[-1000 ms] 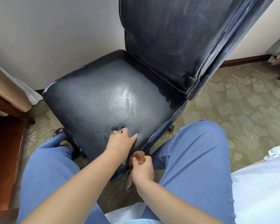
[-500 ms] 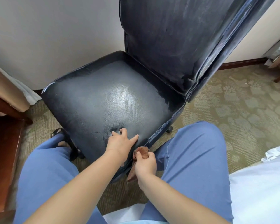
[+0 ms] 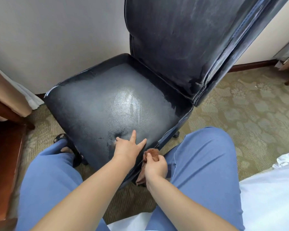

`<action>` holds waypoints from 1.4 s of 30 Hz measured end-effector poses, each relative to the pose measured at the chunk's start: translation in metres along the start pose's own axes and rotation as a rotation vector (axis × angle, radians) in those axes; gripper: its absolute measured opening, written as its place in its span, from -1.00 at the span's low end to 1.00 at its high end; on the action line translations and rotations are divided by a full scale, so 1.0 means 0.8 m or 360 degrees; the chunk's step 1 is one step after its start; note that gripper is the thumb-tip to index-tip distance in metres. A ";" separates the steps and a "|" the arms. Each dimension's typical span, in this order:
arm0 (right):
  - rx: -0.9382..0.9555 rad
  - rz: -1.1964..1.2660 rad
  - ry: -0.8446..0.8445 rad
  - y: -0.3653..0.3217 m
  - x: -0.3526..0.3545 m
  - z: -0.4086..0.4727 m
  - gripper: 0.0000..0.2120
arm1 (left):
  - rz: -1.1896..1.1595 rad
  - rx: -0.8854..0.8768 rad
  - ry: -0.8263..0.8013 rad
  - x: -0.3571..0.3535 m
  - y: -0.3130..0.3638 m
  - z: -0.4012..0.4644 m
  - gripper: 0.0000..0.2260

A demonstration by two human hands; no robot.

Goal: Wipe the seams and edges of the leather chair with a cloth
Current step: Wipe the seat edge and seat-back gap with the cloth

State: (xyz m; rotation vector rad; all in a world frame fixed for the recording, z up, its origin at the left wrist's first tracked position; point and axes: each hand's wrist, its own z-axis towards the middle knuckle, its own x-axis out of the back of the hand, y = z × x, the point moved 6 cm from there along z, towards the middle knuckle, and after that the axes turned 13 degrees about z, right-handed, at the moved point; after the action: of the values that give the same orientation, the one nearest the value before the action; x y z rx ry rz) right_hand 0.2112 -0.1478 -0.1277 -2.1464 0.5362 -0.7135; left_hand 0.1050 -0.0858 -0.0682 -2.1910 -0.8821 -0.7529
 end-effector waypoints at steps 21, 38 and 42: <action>-0.0073 0.0078 0.0081 -0.042 0.004 0.038 -0.76 | -0.0088 0.0062 -0.0095 -0.006 0.008 0.014 0.01; -0.0153 0.0165 0.0031 -0.014 -0.002 0.028 -0.71 | 0.0041 0.0067 0.0019 -0.005 0.011 0.017 -0.02; -0.0129 0.0261 0.0138 -0.043 0.008 0.044 -0.79 | 0.0084 0.0056 0.0012 -0.006 0.013 0.017 0.00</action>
State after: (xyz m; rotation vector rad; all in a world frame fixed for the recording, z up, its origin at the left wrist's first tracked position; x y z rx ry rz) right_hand 0.2436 -0.1117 -0.1172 -2.1239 0.7895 -0.7061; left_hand 0.1136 -0.0834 -0.0842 -2.1707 -0.8250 -0.7145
